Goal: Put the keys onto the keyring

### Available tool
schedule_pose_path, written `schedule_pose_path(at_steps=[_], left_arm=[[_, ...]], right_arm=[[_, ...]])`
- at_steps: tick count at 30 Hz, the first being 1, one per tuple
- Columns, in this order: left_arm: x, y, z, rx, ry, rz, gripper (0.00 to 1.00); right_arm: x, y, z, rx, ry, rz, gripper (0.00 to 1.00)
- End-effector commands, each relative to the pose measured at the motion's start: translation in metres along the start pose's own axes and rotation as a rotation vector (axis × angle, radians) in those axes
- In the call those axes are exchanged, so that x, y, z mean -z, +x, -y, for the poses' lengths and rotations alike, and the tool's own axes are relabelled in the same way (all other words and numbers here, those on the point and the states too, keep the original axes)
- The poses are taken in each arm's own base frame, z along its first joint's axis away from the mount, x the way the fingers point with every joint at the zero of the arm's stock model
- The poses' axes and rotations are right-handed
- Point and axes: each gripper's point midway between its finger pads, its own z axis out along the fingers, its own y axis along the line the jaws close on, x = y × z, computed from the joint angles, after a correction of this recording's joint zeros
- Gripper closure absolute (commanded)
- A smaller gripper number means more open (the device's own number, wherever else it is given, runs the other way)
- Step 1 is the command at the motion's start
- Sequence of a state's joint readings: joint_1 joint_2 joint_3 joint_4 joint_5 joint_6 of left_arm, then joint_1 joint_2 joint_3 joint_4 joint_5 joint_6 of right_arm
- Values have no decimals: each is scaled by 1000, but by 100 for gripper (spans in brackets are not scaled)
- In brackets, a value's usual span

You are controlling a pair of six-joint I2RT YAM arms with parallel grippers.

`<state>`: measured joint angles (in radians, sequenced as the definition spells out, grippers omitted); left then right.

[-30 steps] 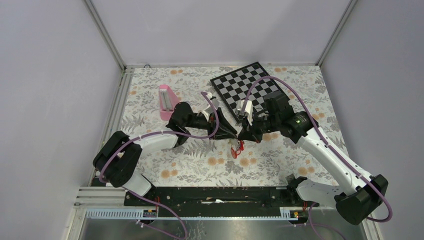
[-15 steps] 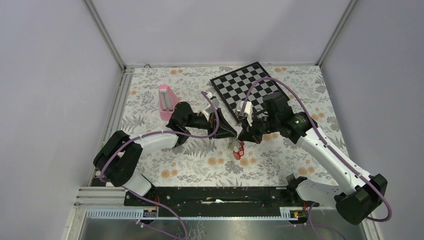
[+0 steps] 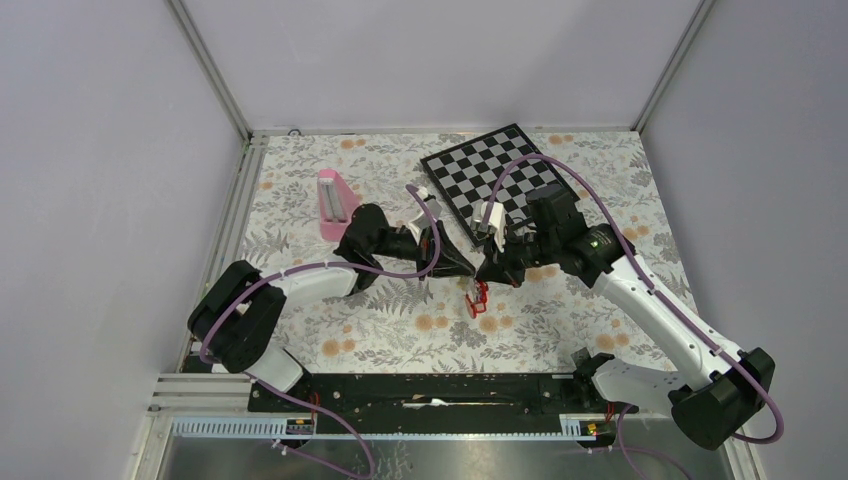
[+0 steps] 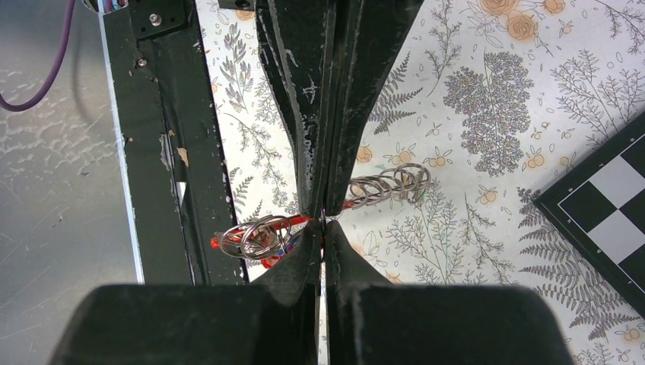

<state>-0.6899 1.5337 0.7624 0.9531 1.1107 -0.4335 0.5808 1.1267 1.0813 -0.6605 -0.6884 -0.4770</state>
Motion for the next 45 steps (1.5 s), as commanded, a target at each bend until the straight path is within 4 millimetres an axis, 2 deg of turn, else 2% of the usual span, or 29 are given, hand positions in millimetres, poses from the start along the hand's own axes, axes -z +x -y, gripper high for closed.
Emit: schedule_pose_path(at_steps=[1, 3, 8, 14, 20, 27, 37, 39, 45], left_arm=[[-5, -18, 1, -71, 19, 31, 100], [-4, -20, 4, -82, 30, 36, 100], [0, -30, 19, -116, 75, 90, 100], [2, -37, 28, -115, 100, 137, 100], [2, -40, 31, -120, 102, 153, 100], [2, -43, 30, -120, 94, 166, 100], [0, -36, 11, -79, 16, 176, 100], [0, -35, 6, -74, -4, 179, 100], [1, -30, 3, -65, -17, 173, 100]], right_arm=[[0, -17, -2, 38, -9, 58, 100], [0, -16, -1, 38, -7, 63, 98], [7, -19, 1, 30, 17, 111, 83], [14, -21, -3, 7, 1, 167, 74], [11, -17, -8, -5, -32, 178, 75], [6, -16, -15, -14, -92, 197, 88], [0, -26, -16, -59, -145, 231, 85], [1, -27, -17, -63, -144, 234, 81], [13, -32, -15, -28, -89, 240, 56]])
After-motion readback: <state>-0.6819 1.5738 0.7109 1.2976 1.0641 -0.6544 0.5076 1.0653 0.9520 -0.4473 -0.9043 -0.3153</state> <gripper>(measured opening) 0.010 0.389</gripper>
